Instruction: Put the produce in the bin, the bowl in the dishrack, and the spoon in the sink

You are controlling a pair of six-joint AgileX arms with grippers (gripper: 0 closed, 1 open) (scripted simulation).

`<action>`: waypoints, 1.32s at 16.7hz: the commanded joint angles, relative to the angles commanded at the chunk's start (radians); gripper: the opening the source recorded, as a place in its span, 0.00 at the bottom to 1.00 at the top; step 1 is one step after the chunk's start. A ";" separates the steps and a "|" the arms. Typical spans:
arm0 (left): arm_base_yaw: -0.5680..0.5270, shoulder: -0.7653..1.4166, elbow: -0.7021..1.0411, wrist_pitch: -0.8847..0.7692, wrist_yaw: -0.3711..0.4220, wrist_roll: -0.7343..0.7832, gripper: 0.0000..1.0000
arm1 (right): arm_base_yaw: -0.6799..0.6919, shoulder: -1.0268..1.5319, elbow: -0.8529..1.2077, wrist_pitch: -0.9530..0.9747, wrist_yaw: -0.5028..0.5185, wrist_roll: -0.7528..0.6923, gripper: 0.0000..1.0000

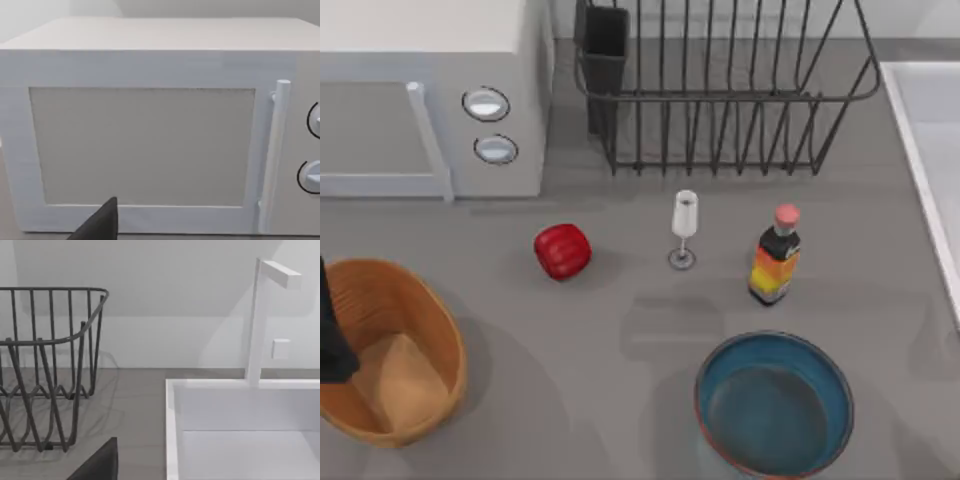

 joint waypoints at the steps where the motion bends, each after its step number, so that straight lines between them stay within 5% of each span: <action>1: 0.000 0.000 0.000 0.000 0.000 0.000 1.00 | 0.000 0.000 0.000 0.000 0.000 0.000 1.00; 9: -0.113 0.285 0.262 -0.155 -0.035 0.153 1.00 | 0.000 0.000 0.000 0.000 0.000 0.000 1.00; 22: -0.430 1.555 1.349 -0.711 -0.069 0.412 1.00 | 0.000 0.000 0.000 0.000 0.000 0.000 1.00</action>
